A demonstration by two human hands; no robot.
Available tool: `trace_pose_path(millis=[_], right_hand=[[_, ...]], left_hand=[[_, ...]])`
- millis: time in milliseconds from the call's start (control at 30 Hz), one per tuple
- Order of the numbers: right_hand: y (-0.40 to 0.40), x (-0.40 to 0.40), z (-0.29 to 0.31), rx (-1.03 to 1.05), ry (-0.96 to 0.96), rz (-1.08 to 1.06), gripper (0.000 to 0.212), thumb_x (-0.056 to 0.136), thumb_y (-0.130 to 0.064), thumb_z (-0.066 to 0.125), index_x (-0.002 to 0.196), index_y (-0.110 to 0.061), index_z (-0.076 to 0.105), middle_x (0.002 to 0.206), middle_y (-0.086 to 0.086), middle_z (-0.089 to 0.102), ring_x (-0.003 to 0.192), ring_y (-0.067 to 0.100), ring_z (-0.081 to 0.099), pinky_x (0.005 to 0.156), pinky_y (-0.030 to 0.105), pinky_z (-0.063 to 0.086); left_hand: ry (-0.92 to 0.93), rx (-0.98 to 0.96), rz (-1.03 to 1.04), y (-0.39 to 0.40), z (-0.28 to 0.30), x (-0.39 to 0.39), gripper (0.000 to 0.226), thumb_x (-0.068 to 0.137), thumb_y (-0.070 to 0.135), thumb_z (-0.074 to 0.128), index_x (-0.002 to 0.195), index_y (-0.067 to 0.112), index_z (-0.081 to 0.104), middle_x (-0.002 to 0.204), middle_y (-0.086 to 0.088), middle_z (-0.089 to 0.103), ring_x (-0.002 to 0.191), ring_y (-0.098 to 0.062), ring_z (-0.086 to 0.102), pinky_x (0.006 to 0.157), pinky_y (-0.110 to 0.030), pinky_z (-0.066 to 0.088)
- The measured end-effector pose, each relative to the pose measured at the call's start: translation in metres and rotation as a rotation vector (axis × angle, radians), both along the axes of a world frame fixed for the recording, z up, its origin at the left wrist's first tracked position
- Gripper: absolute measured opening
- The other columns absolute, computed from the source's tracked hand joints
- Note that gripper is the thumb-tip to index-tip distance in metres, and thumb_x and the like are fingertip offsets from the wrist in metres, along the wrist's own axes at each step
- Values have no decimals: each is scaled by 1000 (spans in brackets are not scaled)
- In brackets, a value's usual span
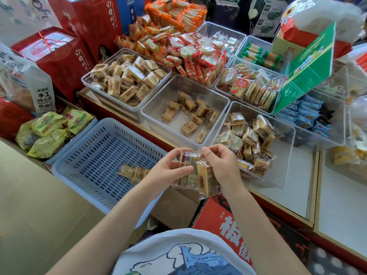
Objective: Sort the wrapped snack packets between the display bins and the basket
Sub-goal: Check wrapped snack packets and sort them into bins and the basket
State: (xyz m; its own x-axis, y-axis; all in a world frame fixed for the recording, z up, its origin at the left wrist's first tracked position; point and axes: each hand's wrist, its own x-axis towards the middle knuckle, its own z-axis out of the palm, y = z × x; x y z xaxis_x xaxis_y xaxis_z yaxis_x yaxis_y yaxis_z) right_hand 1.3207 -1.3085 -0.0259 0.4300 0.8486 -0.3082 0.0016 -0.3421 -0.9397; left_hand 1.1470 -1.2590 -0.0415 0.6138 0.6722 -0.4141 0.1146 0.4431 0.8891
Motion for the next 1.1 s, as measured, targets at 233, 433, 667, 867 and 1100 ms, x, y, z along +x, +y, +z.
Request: trace_pose_path(millis=[233, 433, 667, 867, 1100], right_hand=[[5, -2, 0, -148, -9, -23, 48, 100, -58, 45, 96, -11, 54, 71, -3, 54, 61, 7, 54, 57, 21, 48], [7, -14, 2, -184, 333, 43, 34, 109, -41, 41, 115, -10, 54, 106, 14, 69, 92, 24, 73, 75, 39, 63], [4, 11, 2, -112, 92, 260, 13, 98, -21, 68, 104, -10, 71, 93, 7, 75, 88, 25, 71, 94, 49, 58], [7, 5, 2, -1, 71, 148, 23, 103, -18, 59, 85, -7, 66, 78, 4, 72, 78, 22, 69, 86, 49, 60], [7, 3, 5, -3, 25, 204, 16, 98, -22, 67, 94, -7, 70, 84, 5, 74, 80, 19, 70, 83, 42, 62]], left_hand=[[90, 27, 40, -3, -1, 10, 63, 76, 52, 82, 127, 32, 50, 112, -6, 75, 98, -21, 75, 78, -38, 63], [230, 149, 139, -9, -10, 20, 55, 76, 30, 89, 115, 33, 49, 113, -3, 67, 100, -17, 71, 71, -33, 64], [117, 98, 206, 4, -9, -6, 62, 68, 27, 89, 121, 26, 55, 105, -3, 76, 96, -18, 75, 76, -37, 63], [80, 68, 141, 4, -4, -2, 70, 64, 32, 96, 121, 27, 57, 106, -5, 77, 99, -23, 75, 82, -45, 63], [84, 79, 130, 5, -1, -8, 63, 67, 28, 87, 120, 26, 55, 109, -7, 75, 95, -19, 76, 73, -33, 62]])
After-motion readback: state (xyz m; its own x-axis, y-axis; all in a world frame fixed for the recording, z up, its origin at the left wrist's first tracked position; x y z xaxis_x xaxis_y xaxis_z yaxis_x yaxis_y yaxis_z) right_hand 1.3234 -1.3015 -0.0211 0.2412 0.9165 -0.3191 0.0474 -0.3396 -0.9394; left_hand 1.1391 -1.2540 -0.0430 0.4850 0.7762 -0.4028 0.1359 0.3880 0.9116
